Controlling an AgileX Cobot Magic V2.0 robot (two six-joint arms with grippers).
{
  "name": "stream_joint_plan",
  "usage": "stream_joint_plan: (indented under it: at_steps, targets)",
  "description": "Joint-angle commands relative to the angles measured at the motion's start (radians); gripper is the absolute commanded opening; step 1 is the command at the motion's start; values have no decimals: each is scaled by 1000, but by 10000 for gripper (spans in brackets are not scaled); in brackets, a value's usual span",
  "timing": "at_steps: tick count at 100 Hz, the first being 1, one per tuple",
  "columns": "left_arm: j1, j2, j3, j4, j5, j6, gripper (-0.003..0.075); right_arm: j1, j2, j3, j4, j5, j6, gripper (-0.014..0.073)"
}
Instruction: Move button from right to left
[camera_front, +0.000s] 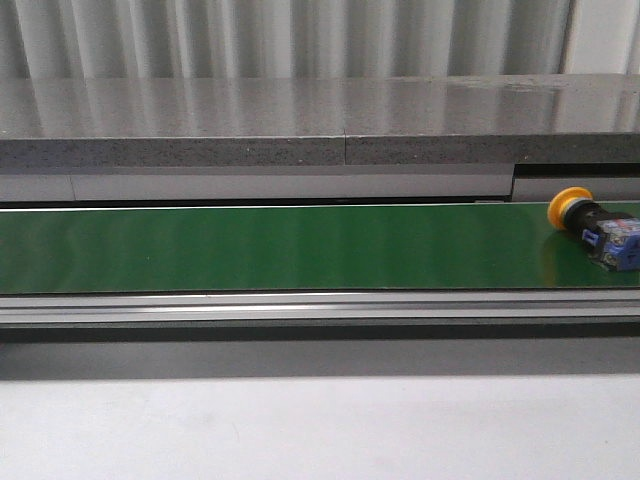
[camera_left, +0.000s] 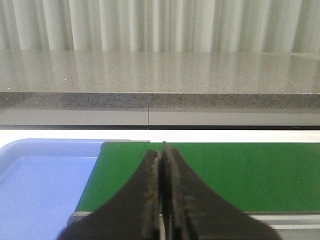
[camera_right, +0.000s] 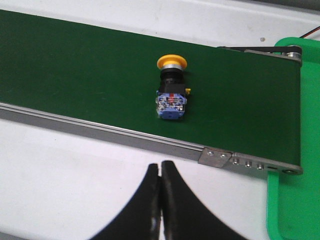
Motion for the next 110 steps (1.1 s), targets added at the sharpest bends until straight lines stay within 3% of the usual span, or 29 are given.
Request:
stream_joint_plan:
  at_steps: [1, 32, 61, 110]
  targets:
    - [1, -34, 26, 0, -79, -11, -20, 2, -101, 33, 7, -65, -11, -66]
    - [1, -34, 26, 0, -79, -11, -20, 2, -447, 206, 16, -75, -11, -66]
    - [1, -34, 26, 0, -79, -11, -20, 2, -672, 269, 17, -68, -11, -66]
    - [1, -34, 26, 0, -83, -11, -20, 2, -685, 272, 17, -79, -11, -66]
